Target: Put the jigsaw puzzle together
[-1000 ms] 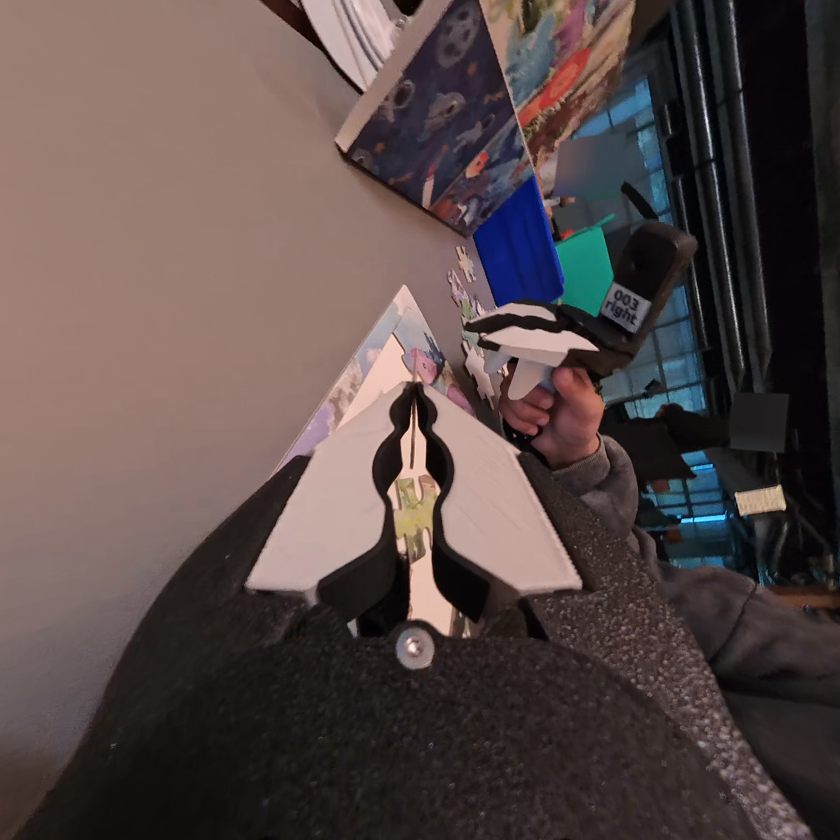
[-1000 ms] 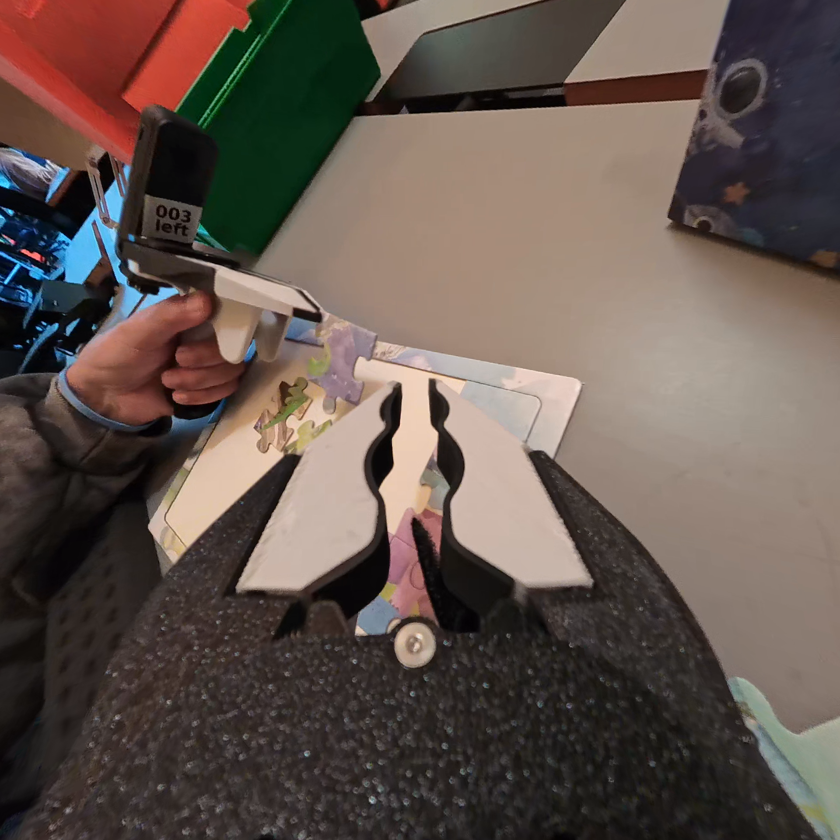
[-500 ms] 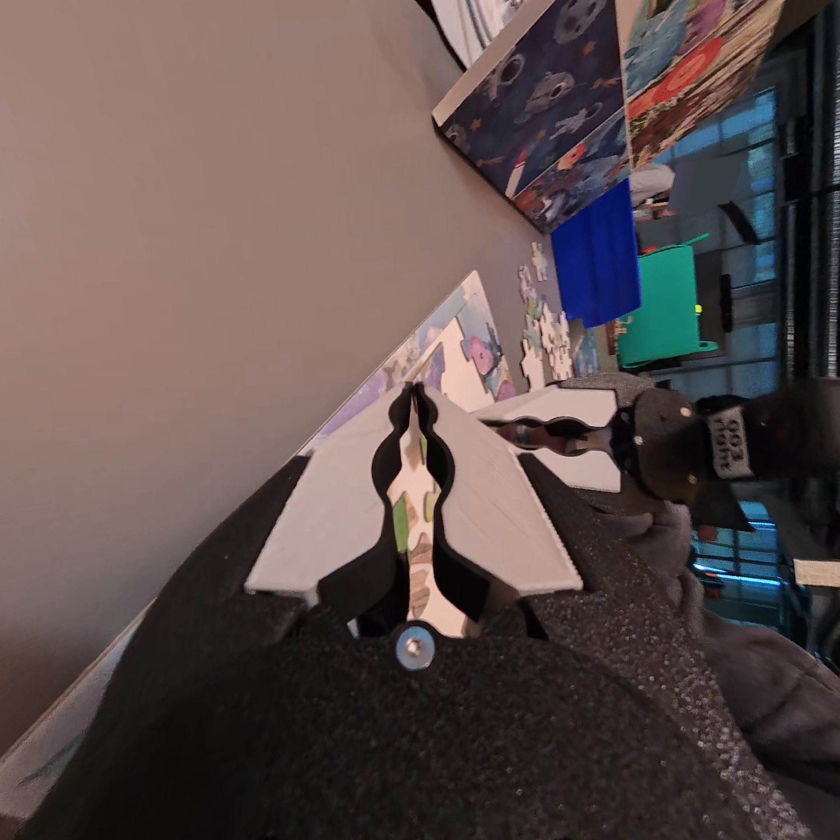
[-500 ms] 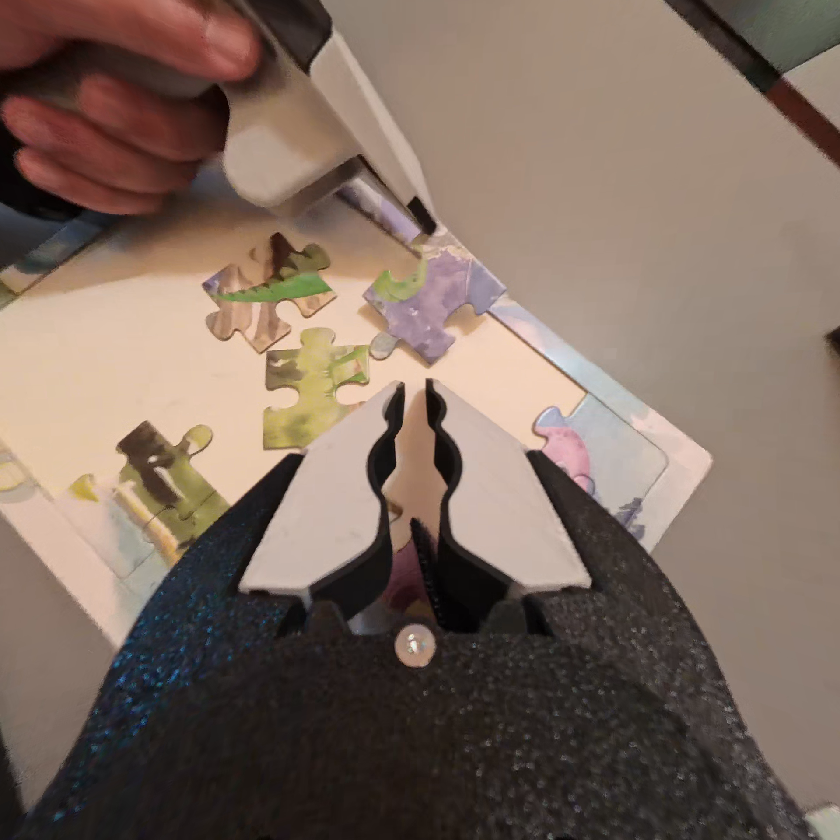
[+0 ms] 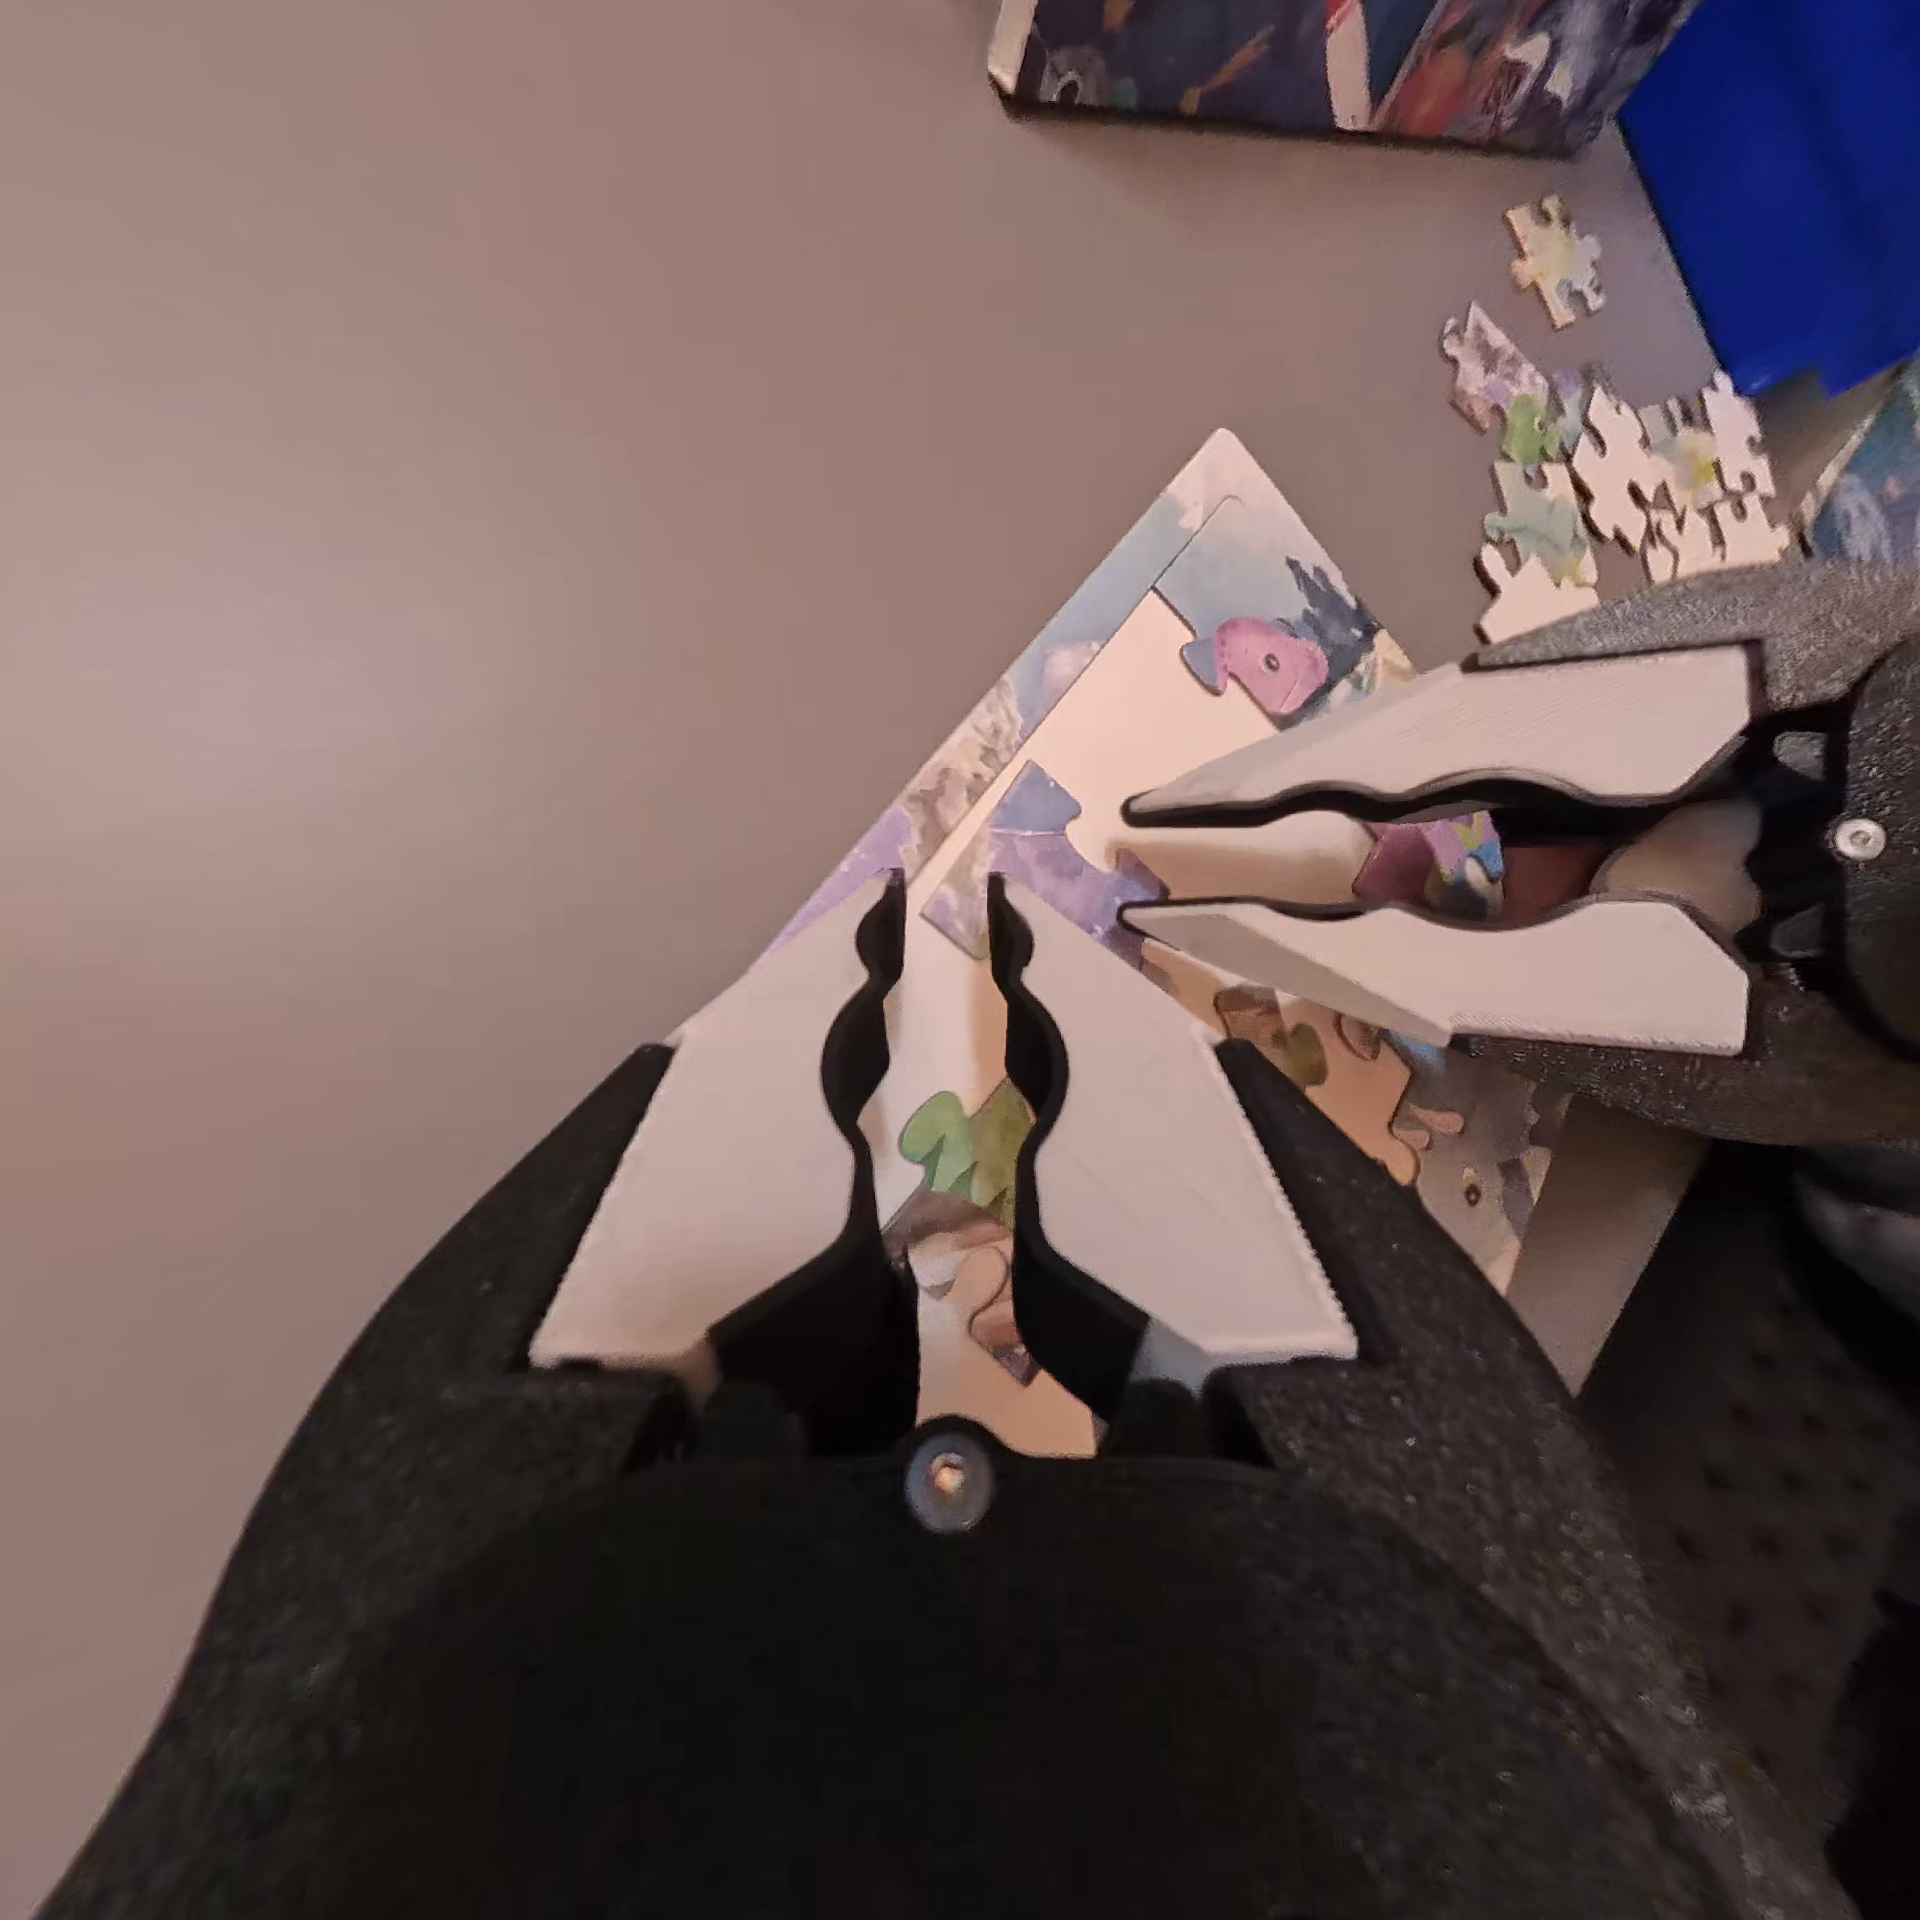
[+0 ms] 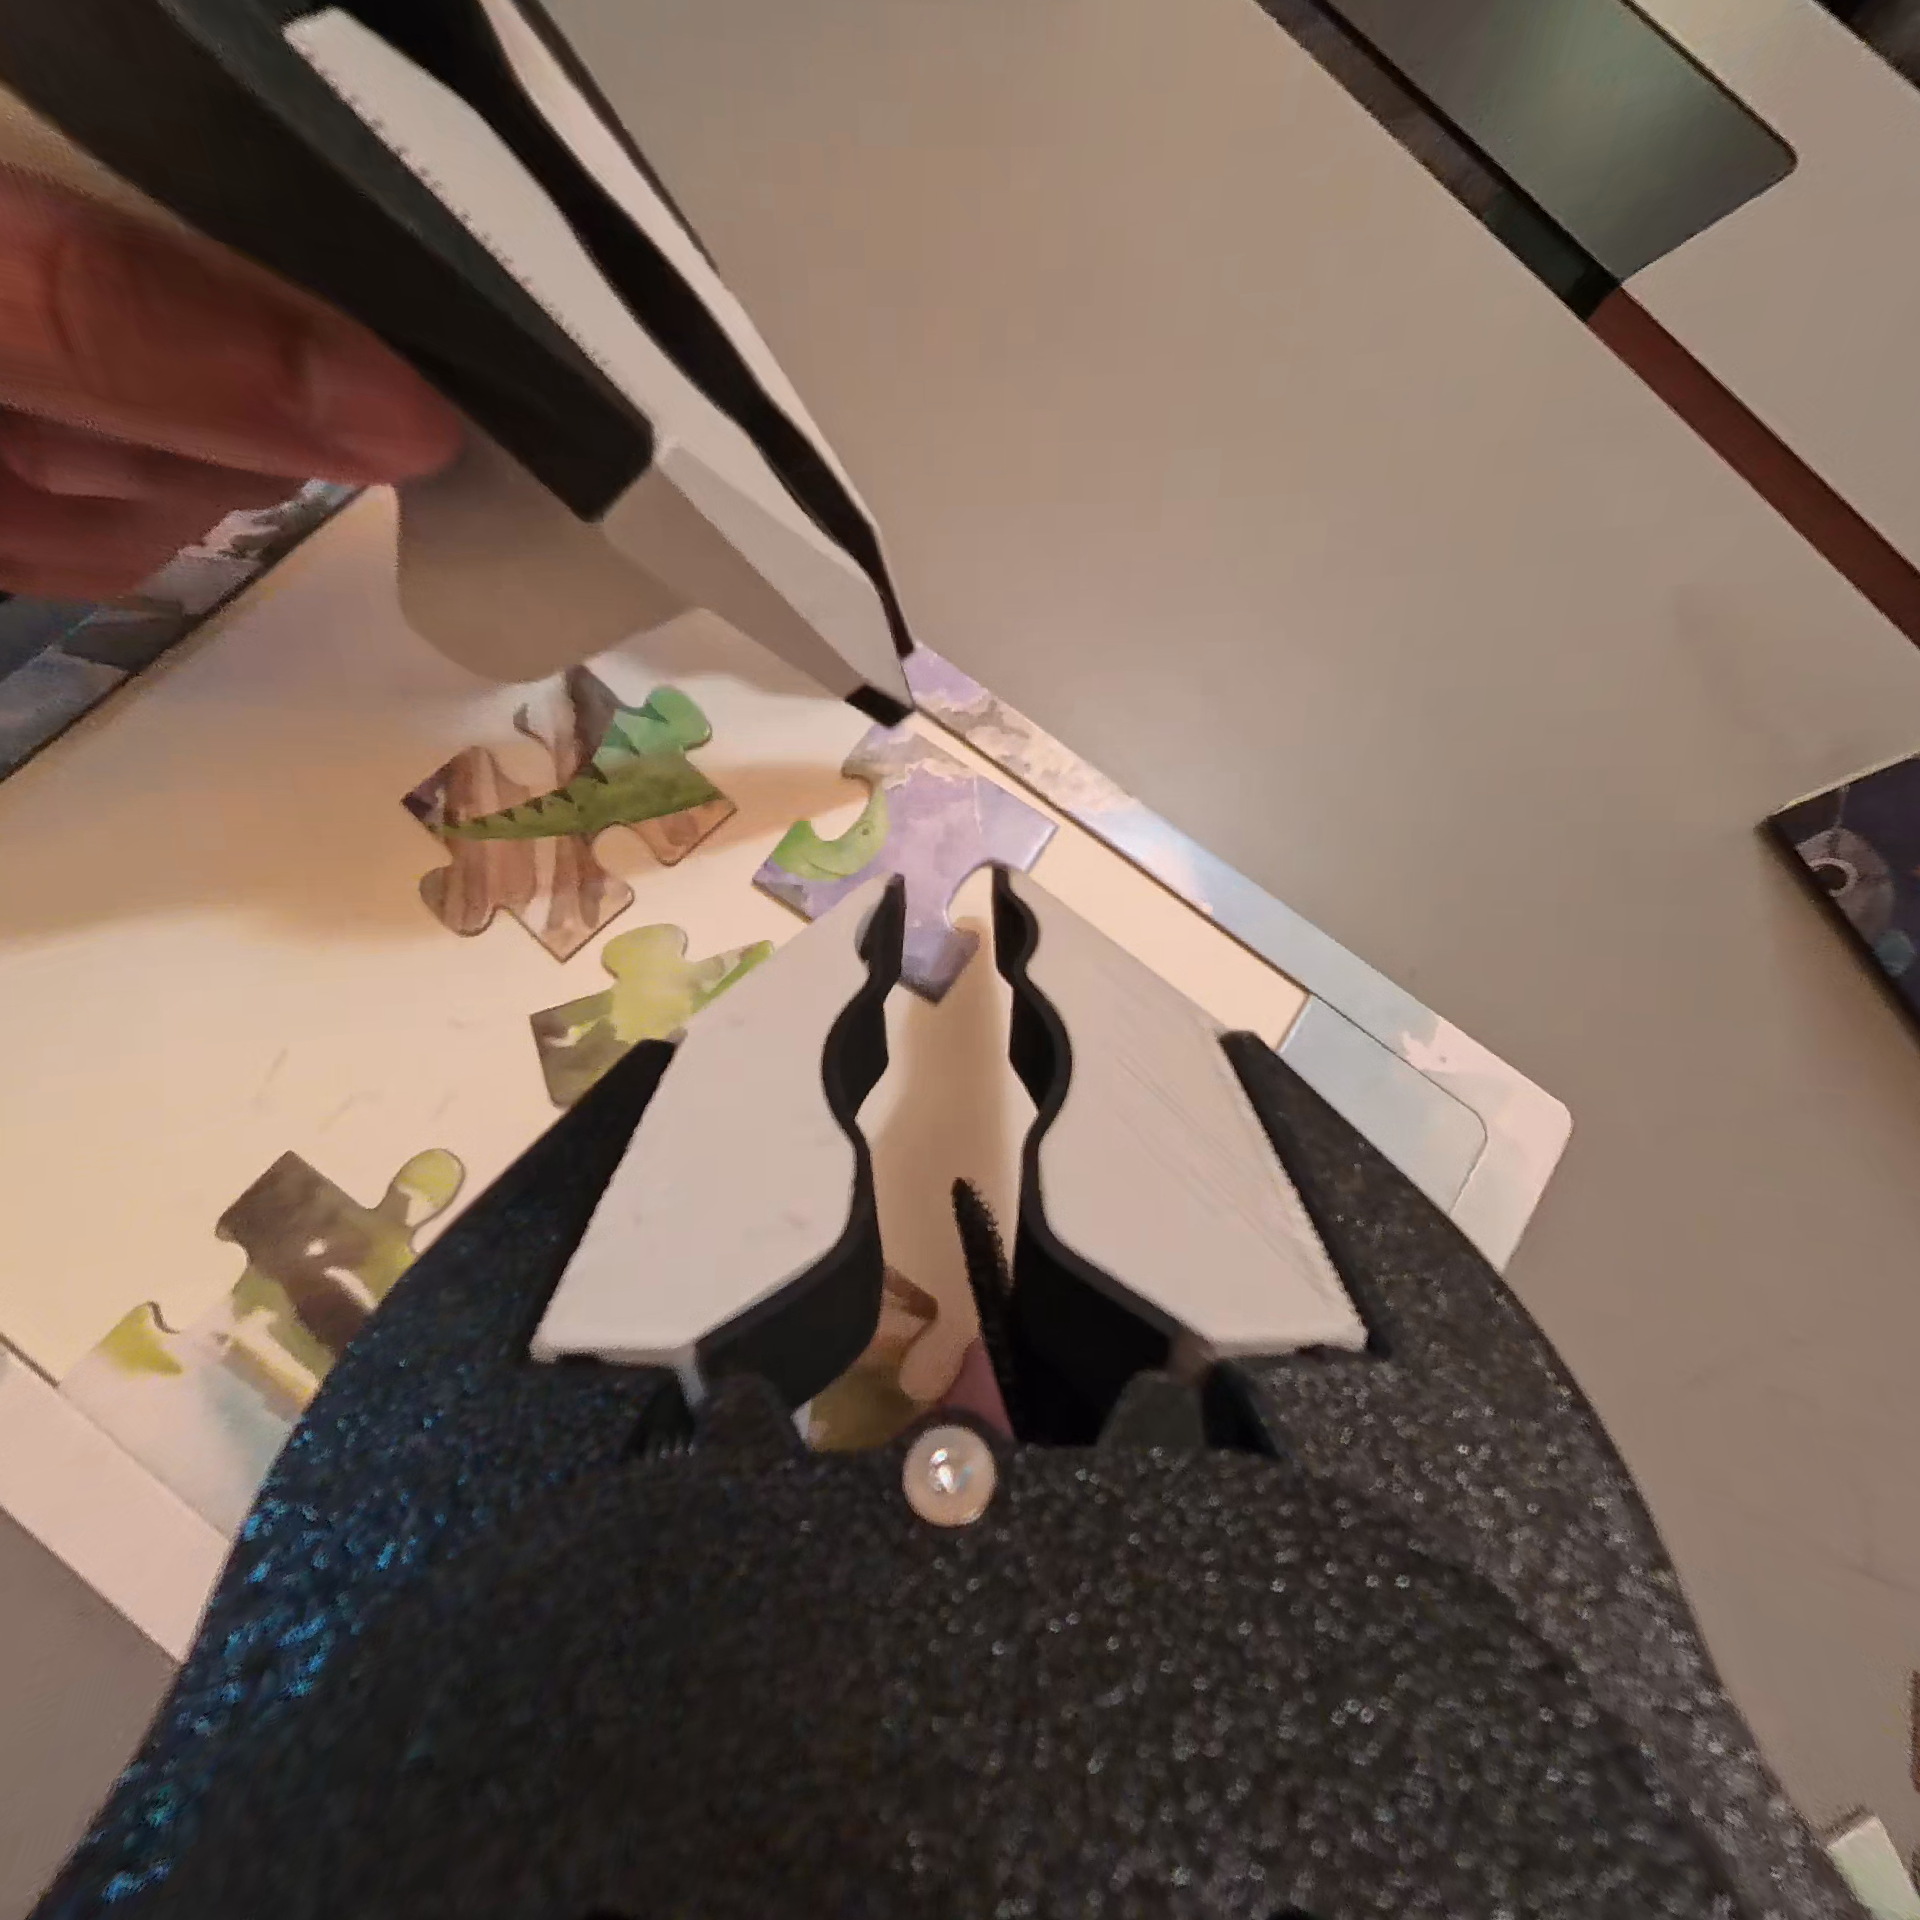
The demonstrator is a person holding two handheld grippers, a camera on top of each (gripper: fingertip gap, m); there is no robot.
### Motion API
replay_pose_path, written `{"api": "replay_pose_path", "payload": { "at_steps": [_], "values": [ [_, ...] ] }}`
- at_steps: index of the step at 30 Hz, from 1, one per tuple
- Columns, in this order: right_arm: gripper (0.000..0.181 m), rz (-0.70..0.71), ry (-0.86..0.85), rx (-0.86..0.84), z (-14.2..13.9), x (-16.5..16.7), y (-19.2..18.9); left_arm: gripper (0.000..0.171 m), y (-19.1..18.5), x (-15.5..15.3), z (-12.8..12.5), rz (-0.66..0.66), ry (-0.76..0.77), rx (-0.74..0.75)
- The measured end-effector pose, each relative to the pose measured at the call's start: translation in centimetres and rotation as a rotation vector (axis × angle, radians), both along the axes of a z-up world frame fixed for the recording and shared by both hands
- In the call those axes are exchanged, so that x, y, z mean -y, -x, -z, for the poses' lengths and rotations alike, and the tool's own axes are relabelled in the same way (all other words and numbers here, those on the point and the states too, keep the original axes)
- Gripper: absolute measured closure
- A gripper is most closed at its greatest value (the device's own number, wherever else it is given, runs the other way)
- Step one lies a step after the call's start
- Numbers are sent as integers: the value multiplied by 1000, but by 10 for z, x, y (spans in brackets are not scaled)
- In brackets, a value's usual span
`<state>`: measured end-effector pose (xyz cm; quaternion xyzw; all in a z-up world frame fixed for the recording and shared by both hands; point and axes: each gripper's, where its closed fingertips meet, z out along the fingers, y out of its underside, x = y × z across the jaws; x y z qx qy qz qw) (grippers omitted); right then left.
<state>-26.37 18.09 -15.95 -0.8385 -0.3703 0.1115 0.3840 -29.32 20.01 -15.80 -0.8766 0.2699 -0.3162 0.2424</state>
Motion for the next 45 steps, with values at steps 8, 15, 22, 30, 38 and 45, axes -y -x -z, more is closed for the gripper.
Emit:
{"api": "replay_pose_path", "payload": {
  "at_steps": [8,15,22,30,38,45],
  "values": [
    [181,-41,38,3,8,6,9,171,16,-13,10,-9,-109,-156],
    [181,-16,75,-24,7,4,6,171,45,-25,6,-64,-104,-182],
    [181,32,98,-15,4,5,-19,171,67,-13,5,63,-125,-261],
    [181,-5,101,-9,9,5,-1,171,64,-12,13,73,-115,-268],
    [181,-113,86,9,5,24,12,171,63,-13,13,64,-114,-266],
    [181,-100,84,9,9,20,19,171,63,-13,13,65,-122,-276]
  ]
}}
